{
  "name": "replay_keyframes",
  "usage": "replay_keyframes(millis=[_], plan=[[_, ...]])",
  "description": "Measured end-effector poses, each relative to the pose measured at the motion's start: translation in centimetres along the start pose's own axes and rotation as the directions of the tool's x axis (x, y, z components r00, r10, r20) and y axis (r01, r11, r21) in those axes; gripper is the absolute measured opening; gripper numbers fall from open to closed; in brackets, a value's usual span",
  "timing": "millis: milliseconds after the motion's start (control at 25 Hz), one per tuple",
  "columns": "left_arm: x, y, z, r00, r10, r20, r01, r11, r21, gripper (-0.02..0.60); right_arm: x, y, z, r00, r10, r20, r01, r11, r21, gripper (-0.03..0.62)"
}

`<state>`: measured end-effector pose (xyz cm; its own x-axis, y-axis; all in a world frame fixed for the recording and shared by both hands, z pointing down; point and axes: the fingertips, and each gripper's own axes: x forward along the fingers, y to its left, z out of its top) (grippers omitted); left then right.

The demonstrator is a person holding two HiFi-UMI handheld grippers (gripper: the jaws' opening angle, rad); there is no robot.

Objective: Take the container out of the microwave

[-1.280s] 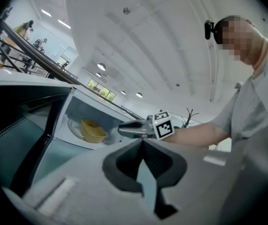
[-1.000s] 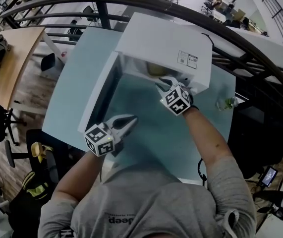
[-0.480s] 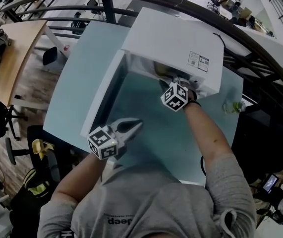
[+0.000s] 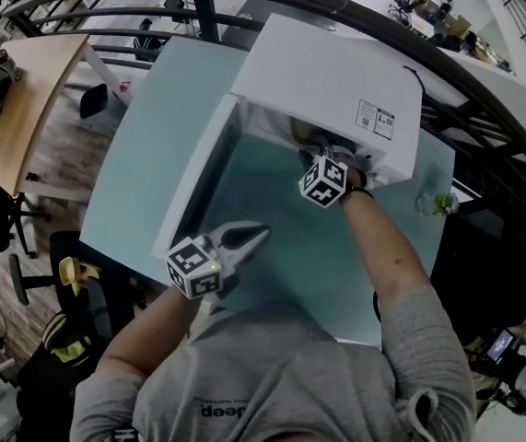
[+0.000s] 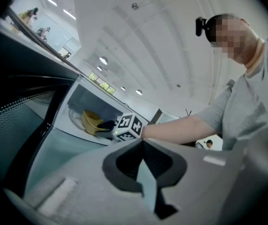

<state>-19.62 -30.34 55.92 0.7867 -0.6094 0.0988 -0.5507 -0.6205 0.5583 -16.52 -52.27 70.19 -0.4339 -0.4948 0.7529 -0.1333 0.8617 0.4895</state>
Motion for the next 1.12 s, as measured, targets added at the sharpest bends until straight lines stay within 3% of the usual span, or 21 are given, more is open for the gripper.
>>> replay_keyframes(millis=[280, 600, 1120], plan=[[-0.2, 0.2, 0.1, 1.000, -0.002, 0.007, 0.002, 1.000, -0.007, 0.026, -0.1, 0.6, 0.4, 1.000, 0.024, -0.003, -0.024, 0.999, -0.041, 0.020], [-0.8, -0.9, 1.4, 0.999, -0.026, 0.029, 0.026, 1.000, 0.008, 0.026, -2.8, 2.6, 3.4, 0.983, 0.170, 0.070, -0.172, 0.985, 0.021, 0.017], [-2.8, -3.8, 3.2, 0.996, -0.084, 0.041, 0.082, 0.995, 0.049, 0.026, -7.4, 6.0, 6.4, 0.967, 0.230, 0.108, -0.238, 0.969, 0.060, 0.015]])
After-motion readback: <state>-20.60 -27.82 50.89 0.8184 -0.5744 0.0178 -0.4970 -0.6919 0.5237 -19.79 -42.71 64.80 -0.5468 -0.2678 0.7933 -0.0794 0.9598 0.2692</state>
